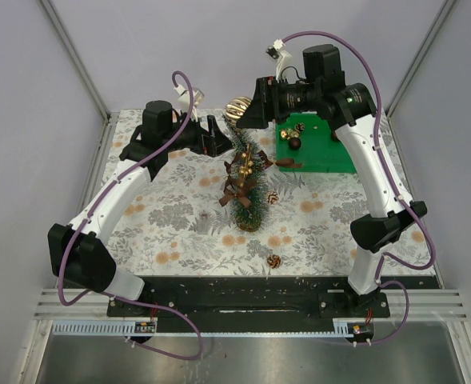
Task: Decorate the small christmas tree
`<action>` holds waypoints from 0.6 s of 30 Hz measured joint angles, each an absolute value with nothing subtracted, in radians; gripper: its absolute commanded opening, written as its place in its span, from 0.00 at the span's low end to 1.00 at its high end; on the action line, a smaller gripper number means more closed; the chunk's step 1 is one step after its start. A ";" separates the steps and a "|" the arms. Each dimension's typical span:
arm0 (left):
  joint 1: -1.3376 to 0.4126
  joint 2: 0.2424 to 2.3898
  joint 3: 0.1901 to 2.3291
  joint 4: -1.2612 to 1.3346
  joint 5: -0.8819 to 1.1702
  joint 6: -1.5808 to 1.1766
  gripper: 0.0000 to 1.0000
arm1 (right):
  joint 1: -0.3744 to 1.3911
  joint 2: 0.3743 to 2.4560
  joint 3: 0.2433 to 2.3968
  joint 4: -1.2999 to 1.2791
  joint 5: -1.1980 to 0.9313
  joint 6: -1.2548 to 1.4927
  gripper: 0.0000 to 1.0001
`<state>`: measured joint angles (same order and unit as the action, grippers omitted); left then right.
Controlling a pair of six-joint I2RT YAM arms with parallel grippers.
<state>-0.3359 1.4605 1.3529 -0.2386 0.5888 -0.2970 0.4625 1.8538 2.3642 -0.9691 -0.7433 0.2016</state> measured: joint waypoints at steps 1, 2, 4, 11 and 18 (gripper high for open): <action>-0.336 1.460 1.353 -0.238 0.589 -0.297 0.95 | 0.463 1.854 2.364 -0.971 -0.742 0.199 0.58; -0.336 1.460 1.353 -0.238 0.589 -0.297 0.95 | 0.463 1.854 2.364 -0.972 -0.742 0.198 0.58; -0.337 1.460 1.352 -0.237 0.589 -0.297 0.95 | 0.463 1.854 2.364 -0.973 -0.742 0.197 0.58; -0.340 1.460 1.348 -0.238 0.589 -0.297 0.95 | 0.463 1.854 2.363 -0.981 -0.741 0.189 0.58; -0.340 1.460 1.348 -0.237 0.589 -0.297 0.95 | 0.463 1.853 2.357 -0.986 -0.720 0.181 0.57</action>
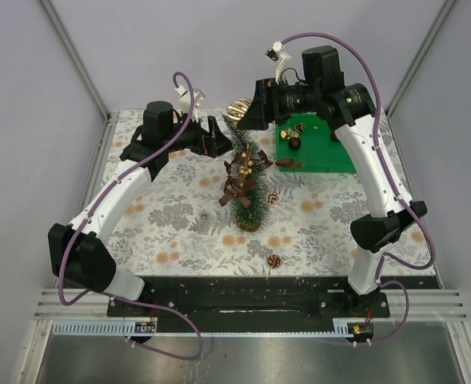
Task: Decorate the small christmas tree
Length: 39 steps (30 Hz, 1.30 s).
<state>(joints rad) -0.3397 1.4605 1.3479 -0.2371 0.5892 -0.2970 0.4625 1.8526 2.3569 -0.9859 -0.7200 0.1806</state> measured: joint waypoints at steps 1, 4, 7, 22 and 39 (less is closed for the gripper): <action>-0.340 1.460 1.348 -0.237 0.589 -0.297 0.95 | 0.463 1.852 2.355 -0.987 -0.718 0.180 0.57; -0.340 1.460 1.348 -0.237 0.589 -0.297 0.95 | 0.463 1.852 2.351 -0.992 -0.716 0.179 0.57; -0.340 1.460 1.348 -0.237 0.589 -0.297 0.95 | 0.463 1.852 2.350 -0.995 -0.715 0.179 0.57; -0.340 1.460 1.348 -0.237 0.589 -0.297 0.95 | 0.463 1.828 2.300 -1.009 -0.696 0.167 0.56; -0.340 1.460 1.348 -0.237 0.589 -0.306 0.95 | 0.461 1.767 2.215 -1.015 -0.690 0.150 0.63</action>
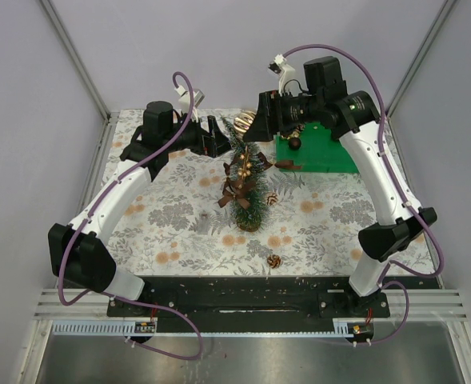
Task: Decorate the small christmas tree
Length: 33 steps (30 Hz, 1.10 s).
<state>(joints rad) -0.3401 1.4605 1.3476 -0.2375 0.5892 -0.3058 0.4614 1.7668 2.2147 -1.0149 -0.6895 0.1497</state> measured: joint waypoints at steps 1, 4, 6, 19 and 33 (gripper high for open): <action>-0.340 1.460 1.348 -0.237 0.589 -0.306 0.95 | 0.461 1.761 2.202 -1.014 -0.690 0.149 0.63; -0.340 1.460 1.348 -0.238 0.589 -0.306 0.95 | 0.461 1.747 2.173 -1.009 -0.689 0.147 0.63; -0.340 1.460 1.346 -0.237 0.589 -0.306 0.95 | 0.460 1.739 2.160 -1.003 -0.688 0.145 0.65; -0.341 1.460 1.333 -0.233 0.589 -0.308 0.95 | 0.455 1.690 2.118 -0.969 -0.656 0.131 0.99; -0.344 1.460 1.333 -0.231 0.589 -0.313 0.95 | 0.451 1.657 2.078 -0.963 -0.638 0.127 0.99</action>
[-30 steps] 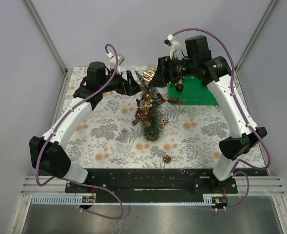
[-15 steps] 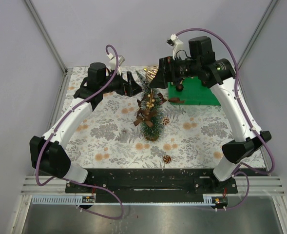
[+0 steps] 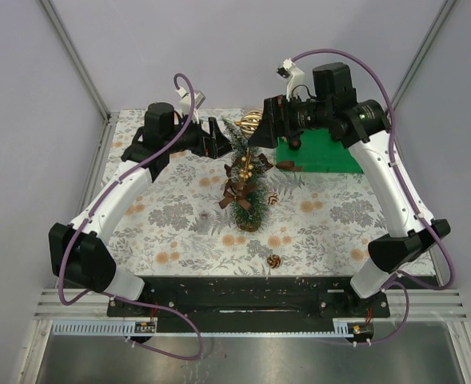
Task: Decorate the small christmas tree
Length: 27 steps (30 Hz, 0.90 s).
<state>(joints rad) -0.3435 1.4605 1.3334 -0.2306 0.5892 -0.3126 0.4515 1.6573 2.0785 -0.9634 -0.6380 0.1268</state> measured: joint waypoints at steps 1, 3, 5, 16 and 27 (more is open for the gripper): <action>-0.344 1.460 1.333 -0.231 0.590 -0.313 0.95 | 0.451 1.651 2.071 -0.963 -0.636 0.127 0.99; -0.347 1.460 1.333 -0.230 0.590 -0.313 0.95 | 0.451 1.633 2.050 -0.962 -0.628 0.126 1.00; -0.348 1.460 1.333 -0.231 0.589 -0.313 0.95 | 0.451 1.614 2.030 -0.963 -0.618 0.124 0.99; -0.350 1.460 1.333 -0.232 0.589 -0.312 0.95 | 0.450 1.506 1.921 -0.950 -0.468 0.107 0.99; -0.373 1.460 1.328 -0.230 0.589 -0.311 0.95 | 0.450 1.393 1.802 -0.872 -0.375 0.105 1.00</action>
<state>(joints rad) -0.3729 1.4605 1.3285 -0.2302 0.5888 -0.3115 0.4496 1.3926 1.8023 -0.8719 -0.3748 0.1047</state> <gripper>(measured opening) 0.947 0.993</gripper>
